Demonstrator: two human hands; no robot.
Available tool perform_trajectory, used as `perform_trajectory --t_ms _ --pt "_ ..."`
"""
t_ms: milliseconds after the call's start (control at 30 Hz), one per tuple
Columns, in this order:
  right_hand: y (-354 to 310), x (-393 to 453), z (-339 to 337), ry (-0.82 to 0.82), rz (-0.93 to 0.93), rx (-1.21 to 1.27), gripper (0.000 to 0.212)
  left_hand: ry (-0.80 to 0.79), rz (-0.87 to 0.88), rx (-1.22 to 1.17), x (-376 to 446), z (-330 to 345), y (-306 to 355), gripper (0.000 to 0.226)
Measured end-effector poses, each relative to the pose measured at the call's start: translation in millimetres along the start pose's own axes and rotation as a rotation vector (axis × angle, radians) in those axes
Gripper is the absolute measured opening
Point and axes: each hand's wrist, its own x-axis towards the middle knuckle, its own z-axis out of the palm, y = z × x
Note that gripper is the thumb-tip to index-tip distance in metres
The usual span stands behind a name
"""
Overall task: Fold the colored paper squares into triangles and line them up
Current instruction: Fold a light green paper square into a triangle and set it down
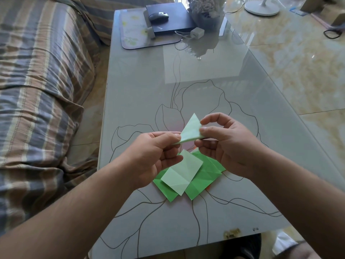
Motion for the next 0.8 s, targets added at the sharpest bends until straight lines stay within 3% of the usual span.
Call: perform_trajectory --t_ms 167,333,567,800 --pt "-5 -1 -2 0.003 -0.054 -0.118 0.013 0.015 0.02 -0.005 2 -3 1 0.01" --pt "-3 3 4 0.071 0.087 0.039 0.02 0.02 0.078 -0.021 4 -4 0 0.011" --pt "7 1 6 0.089 -0.043 -0.045 0.029 0.06 0.295 0.244 2 -6 -3 0.013" --pt "-2 3 -3 0.11 -0.101 -0.045 0.035 -0.073 0.175 0.297 -2 -5 -2 0.021"
